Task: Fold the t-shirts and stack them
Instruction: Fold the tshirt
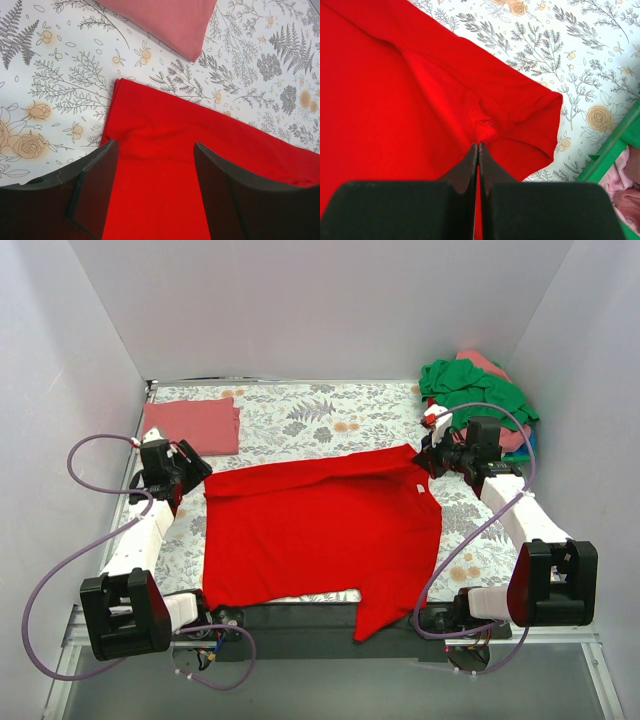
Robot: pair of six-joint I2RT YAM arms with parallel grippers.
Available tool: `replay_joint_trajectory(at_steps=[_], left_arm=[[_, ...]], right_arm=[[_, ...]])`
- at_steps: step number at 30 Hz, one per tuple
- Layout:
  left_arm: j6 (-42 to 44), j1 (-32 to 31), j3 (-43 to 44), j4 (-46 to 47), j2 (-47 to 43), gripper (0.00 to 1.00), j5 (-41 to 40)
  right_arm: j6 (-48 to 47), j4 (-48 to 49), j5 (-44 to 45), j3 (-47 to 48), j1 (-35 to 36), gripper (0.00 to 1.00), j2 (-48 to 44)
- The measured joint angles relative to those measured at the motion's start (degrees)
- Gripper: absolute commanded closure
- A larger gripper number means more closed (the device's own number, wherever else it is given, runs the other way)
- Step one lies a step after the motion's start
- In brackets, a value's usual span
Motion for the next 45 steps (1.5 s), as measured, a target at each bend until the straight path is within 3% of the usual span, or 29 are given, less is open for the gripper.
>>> replay_joint_trajectory(at_steps=[10, 16, 19, 23, 28, 33, 40, 45], left_arm=[[5.03, 0.0, 0.02, -1.11, 0.68, 0.42, 0.92], [5.9, 0.0, 0.02, -1.11, 0.63, 0.43, 2.56], [6.21, 0.0, 0.02, -1.14, 0.37, 0.44, 3.37], [6.86, -0.57, 0.02, -1.16, -1.14, 0.44, 3.93], [8.04, -3.32, 0.02, -1.18, -4.07, 0.44, 3.87], [8.9, -5.49, -0.11, -1.01, -4.92, 0.44, 3.89], [9.33, -5.92, -0.92, -0.9, -4.5, 0.44, 3.89], [9.4, -6.19, -1.27, -0.7, -4.5, 0.44, 3.87]], right_arm=[[-5.79, -4.44, -1.57, -0.17, -0.02, 0.99, -0.02], [-15.47, -11.19, -5.03, -1.46, -0.07, 0.99, -0.46], [-21.49, -15.69, -5.97, -3.26, -0.07, 0.86, -0.5], [-30.16, -23.63, -5.55, -5.14, -0.07, 0.63, -0.15], [-35.87, -29.83, -3.37, -5.14, -0.07, 0.48, -0.15], [-32.81, -33.11, -4.85, 2.49, 0.72, 0.46, 4.07], [-20.28, -31.08, -5.31, 25.22, 8.13, 0.45, 27.26], [-13.88, -31.01, -2.67, 34.21, 9.7, 0.45, 38.03]])
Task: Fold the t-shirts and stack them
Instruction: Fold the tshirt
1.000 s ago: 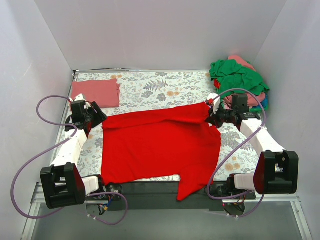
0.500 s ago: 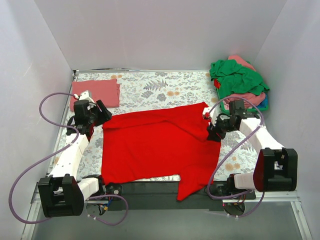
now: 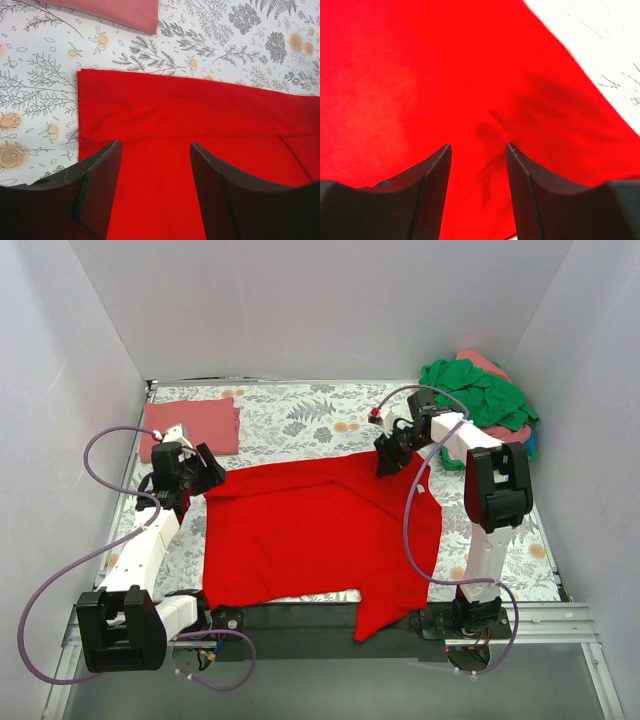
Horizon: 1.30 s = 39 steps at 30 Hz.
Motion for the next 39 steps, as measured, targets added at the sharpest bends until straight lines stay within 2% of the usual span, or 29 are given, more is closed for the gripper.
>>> replay_joint_trajectory(at_steps=[9, 12, 15, 18, 22, 32, 39], left_arm=[[0.07, 0.0, 0.0, 0.15, 0.35, 0.44, 0.02], [0.07, 0.0, 0.0, 0.46, 0.74, 0.44, 0.02], [0.07, 0.0, 0.0, 0.5, 0.81, 0.44, 0.02], [0.07, 0.0, 0.0, 0.5, 0.83, 0.44, 0.02], [0.07, 0.0, 0.0, 0.52, 0.85, 0.44, 0.02], [0.07, -0.04, 0.0, 0.55, 0.85, 0.44, 0.02], [0.09, -0.04, 0.0, 0.55, 0.85, 0.44, 0.02]], right_arm=[[3.52, -0.39, 3.32, 3.17, -0.24, 0.47, 5.22], [3.91, -0.42, 3.37, 3.17, -0.15, 0.51, 6.12], [4.09, -0.5, 3.3, 3.15, -0.11, 0.62, 6.45], [3.93, -0.52, 2.89, 3.08, 0.15, 0.82, 6.45], [3.63, -0.52, 2.84, 2.54, 0.5, 0.99, 6.16], [1.18, -1.22, 0.39, -4.31, 3.56, 0.99, -2.69], [-1.86, -2.43, -1.49, -9.33, 9.05, 0.99, -8.33]])
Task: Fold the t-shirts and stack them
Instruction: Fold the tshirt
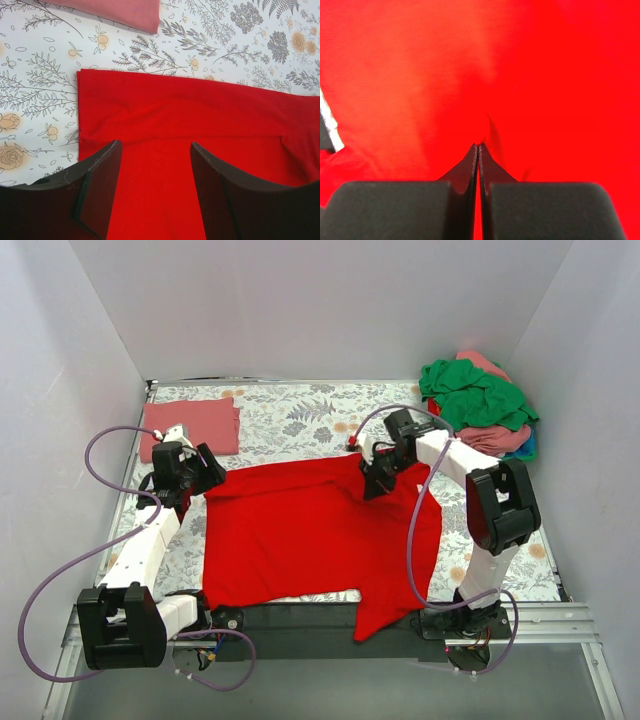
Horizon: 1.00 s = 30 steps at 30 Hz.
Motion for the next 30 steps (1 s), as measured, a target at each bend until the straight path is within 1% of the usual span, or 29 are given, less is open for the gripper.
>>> replay_joint_trajectory(at_steps=[2, 3, 5, 6, 8, 10, 12, 16, 19, 24, 25, 26, 27, 28, 30], left_arm=[[-0.02, 0.0, 0.0, 0.0, 0.0, 0.44, 0.0], [0.0, 0.0, 0.0, 0.0, 0.0, 0.44, -0.02], [-0.02, 0.0, 0.0, 0.0, 0.0, 0.44, -0.02], [-0.02, 0.0, 0.0, 0.0, 0.0, 0.44, -0.02], [0.0, -0.02, 0.0, 0.0, 0.0, 0.44, -0.02], [0.0, 0.0, 0.0, -0.02, 0.0, 0.44, -0.07], [-0.02, -0.02, 0.0, 0.0, 0.0, 0.44, -0.15], [-0.02, -0.02, 0.0, -0.02, 0.04, 0.44, -0.24], [-0.09, -0.02, 0.0, 0.26, 0.87, 0.44, -0.24], [-0.87, -0.02, 0.15, 0.52, 6.47, 0.47, -1.62], [-1.33, -0.02, 0.35, 0.33, 8.2, 0.51, -2.38], [-1.84, -0.02, 0.83, 0.04, 10.34, 0.59, -2.95], [-2.36, -0.02, 1.49, -0.35, 12.24, 0.63, -3.34], [-2.73, 0.0, 2.6, -1.01, 14.75, 0.68, -3.65], [-3.34, 0.0, 4.48, -1.75, 19.37, 0.74, -4.26]], right_arm=[[-1.73, -1.25, 0.04, -1.33, 2.99, 0.97, -0.2], [-2.78, -2.03, 0.15, -1.99, 4.87, 0.88, -0.11], [-4.44, -3.89, 1.05, -2.69, 8.87, 0.75, 0.28], [-5.16, -4.68, 1.4, -2.84, 10.67, 0.66, 0.55], [-6.27, -6.38, 1.42, -2.97, 14.1, 0.57, 0.96], [-7.06, -7.69, 1.33, -2.73, 15.54, 0.55, 0.98], [-7.34, -8.92, 1.38, -1.49, 15.34, 0.55, 0.94], [-7.1, -9.49, 1.64, 2.19, 11.98, 0.56, -0.07], [-5.75, -9.51, 1.31, 5.7, 6.25, 0.57, -0.42], [-1.68, -6.88, 0.37, 10.51, -9.35, 0.58, 1.31], [-1.11, -6.12, 0.33, 10.82, -12.04, 0.58, 1.86], [-0.42, -5.6, 0.31, 10.82, -14.05, 0.58, 2.32], [0.17, -5.44, 0.31, 10.8, -15.32, 0.58, 2.73], [0.66, -5.31, 0.26, 10.75, -15.82, 0.58, 3.02], [1.66, -4.09, -0.17, 9.75, -15.89, 0.58, 3.26]])
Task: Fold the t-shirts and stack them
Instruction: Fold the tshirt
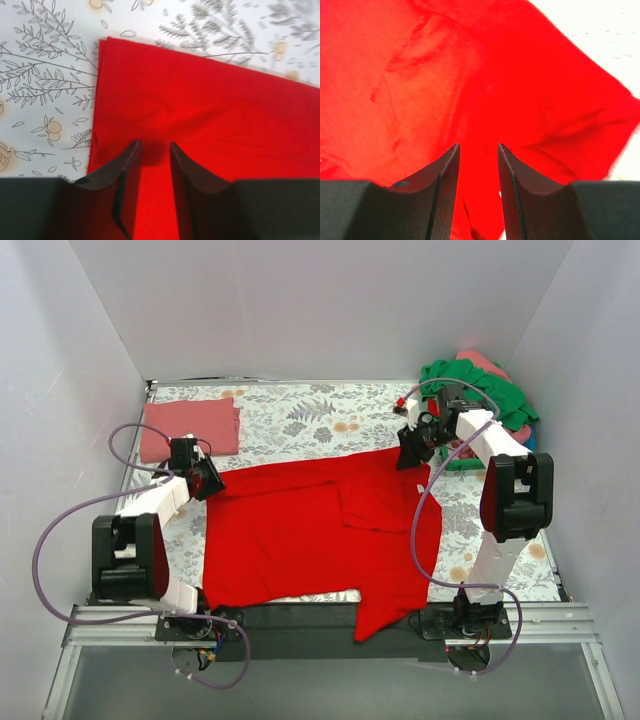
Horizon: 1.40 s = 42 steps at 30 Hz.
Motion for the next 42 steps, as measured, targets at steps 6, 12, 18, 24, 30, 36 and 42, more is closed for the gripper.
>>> replay_joint_trajectory(at_steps=[6, 12, 18, 24, 30, 36, 42], left_arm=[[-0.37, 0.04, 0.7, -2.56, 3.04, 0.83, -1.57], [-0.7, 0.04, 0.7, -6.03, 4.15, 0.85, -2.78], [-1.05, 0.04, 0.66, -8.83, 3.98, 0.65, -2.91], [-1.81, 1.64, 2.86, -8.76, -2.64, 0.43, -7.06], [-2.12, 7.23, 10.03, -4.74, 9.6, 0.42, -5.6], [-0.31, 7.52, 13.64, -3.39, 16.92, 0.44, 1.36], [0.11, 7.56, 16.57, -2.67, 19.91, 0.5, 2.56]], right_arm=[[1.29, 2.23, -1.81, -4.5, 1.55, 0.58, 0.0], [1.36, 3.06, -3.02, -5.73, 0.87, 0.58, 0.0], [1.42, 3.23, -2.75, -5.7, -0.63, 0.58, 0.0], [4.17, 3.13, 2.14, 2.99, -1.49, 0.52, 4.2], [7.63, 4.52, 9.35, 15.82, -1.46, 0.34, 15.23], [8.85, 4.7, 15.21, 19.5, -1.46, 0.38, 19.89], [8.9, 4.96, 15.72, 20.11, -1.46, 0.51, 21.81]])
